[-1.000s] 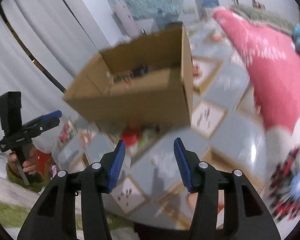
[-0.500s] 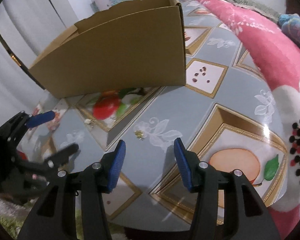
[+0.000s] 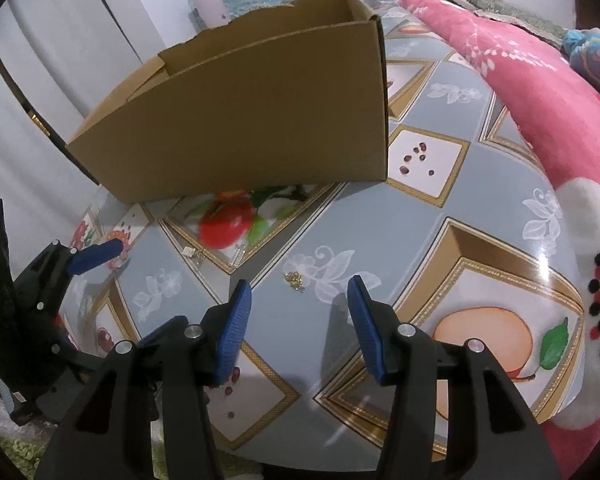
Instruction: Organize jewelry
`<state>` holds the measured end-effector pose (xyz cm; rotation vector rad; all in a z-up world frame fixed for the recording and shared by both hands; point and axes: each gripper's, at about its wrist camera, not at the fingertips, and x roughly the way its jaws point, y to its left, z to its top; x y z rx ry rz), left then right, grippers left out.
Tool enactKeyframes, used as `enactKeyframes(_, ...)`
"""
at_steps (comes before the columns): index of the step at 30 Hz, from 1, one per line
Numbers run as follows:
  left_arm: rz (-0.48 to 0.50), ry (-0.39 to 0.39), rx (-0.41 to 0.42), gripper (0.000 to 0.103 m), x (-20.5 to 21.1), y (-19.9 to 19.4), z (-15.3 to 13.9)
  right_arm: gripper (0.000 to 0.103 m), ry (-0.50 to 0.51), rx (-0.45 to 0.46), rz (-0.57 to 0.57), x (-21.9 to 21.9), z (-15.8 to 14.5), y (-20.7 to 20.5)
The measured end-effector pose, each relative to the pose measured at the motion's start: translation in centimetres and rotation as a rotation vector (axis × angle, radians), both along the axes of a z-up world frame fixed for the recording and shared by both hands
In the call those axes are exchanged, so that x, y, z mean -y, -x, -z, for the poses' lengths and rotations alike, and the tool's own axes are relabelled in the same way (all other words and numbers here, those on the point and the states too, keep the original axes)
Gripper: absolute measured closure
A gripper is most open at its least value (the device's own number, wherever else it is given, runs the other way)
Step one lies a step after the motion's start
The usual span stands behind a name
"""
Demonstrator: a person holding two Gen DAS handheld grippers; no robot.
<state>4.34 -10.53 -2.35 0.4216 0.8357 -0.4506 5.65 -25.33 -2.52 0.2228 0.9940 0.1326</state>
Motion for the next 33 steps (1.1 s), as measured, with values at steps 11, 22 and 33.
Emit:
enactKeyframes(11,-0.040,0.112,-0.079,0.008,-2.7,-0.4,0.8,0.055,0.001,-0.002,0.013,0.0,0.1,0.0)
enactKeyframes(22,-0.051,0.139,-0.105,0.007,-3.7,-0.8,0.9,0.071,0.048,-0.016,-0.052,-0.6,0.4,-0.8)
enactKeyframes(33,-0.049,0.138,-0.108,0.007,-3.8,-0.7,0.9,0.084,0.193,0.001,-0.117,-2.7,0.7,-1.2)
